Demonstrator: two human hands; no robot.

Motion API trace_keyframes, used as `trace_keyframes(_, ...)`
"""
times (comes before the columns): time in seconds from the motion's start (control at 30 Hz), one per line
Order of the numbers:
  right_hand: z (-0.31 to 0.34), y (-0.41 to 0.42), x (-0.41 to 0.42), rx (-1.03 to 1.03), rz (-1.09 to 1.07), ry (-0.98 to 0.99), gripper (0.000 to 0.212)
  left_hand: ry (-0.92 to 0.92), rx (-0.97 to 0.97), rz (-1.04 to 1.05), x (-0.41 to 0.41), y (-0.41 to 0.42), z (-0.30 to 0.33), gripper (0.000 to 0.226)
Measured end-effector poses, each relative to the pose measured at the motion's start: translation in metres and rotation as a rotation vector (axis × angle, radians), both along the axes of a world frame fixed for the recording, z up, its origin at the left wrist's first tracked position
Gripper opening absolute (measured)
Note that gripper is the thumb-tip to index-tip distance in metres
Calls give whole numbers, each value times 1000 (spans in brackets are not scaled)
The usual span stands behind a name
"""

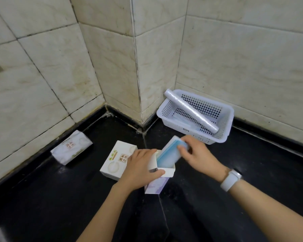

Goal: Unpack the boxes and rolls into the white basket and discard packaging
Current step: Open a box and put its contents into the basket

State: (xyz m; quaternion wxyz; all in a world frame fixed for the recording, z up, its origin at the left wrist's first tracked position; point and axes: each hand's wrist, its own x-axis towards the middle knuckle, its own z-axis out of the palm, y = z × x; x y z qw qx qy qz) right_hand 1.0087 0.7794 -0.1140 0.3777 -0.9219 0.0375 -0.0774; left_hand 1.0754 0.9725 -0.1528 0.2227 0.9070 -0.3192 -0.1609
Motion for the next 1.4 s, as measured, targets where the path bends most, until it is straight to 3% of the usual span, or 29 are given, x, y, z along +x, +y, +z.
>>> trace_keyframes(0.2,13,-75,3,180,-450,-179,10,-64,210,-89,35,-69,5,64)
trace_keyframes(0.4,7,-142,25,228,-672,-240,3,-78,147,-32,65,-128,-4,47)
trace_keyframes(0.57,-23,-163,68,224,-486,-108,29,-152,45,60,94,-153,-19,44)
trace_keyframes(0.63,-41,-165,87,171,-361,-54,21,-179,25,122,107,-161,-26,44)
trace_keyframes(0.73,-64,-167,109,29,-211,68,14,-179,56,153,123,-167,-42,45)
trace_keyframes(0.87,-84,-179,119,-364,-46,240,14,-237,57,139,132,-166,-67,47)
trace_keyframes(1.0,-88,-179,125,-485,-26,197,19,-348,-9,146,132,-167,-79,47)
trace_keyframes(1.07,-94,-176,126,-444,-76,135,22,-347,-27,149,133,-166,-81,43)
trace_keyframes(1.13,-99,-170,127,-248,-145,147,14,-352,-32,135,136,-165,-83,42)
trace_keyframes(1.3,-114,-164,139,227,-231,389,4,-371,-25,104,138,-161,-87,42)
trace_keyframes(1.4,-122,-165,145,207,-168,425,22,-371,-15,96,138,-160,-87,42)
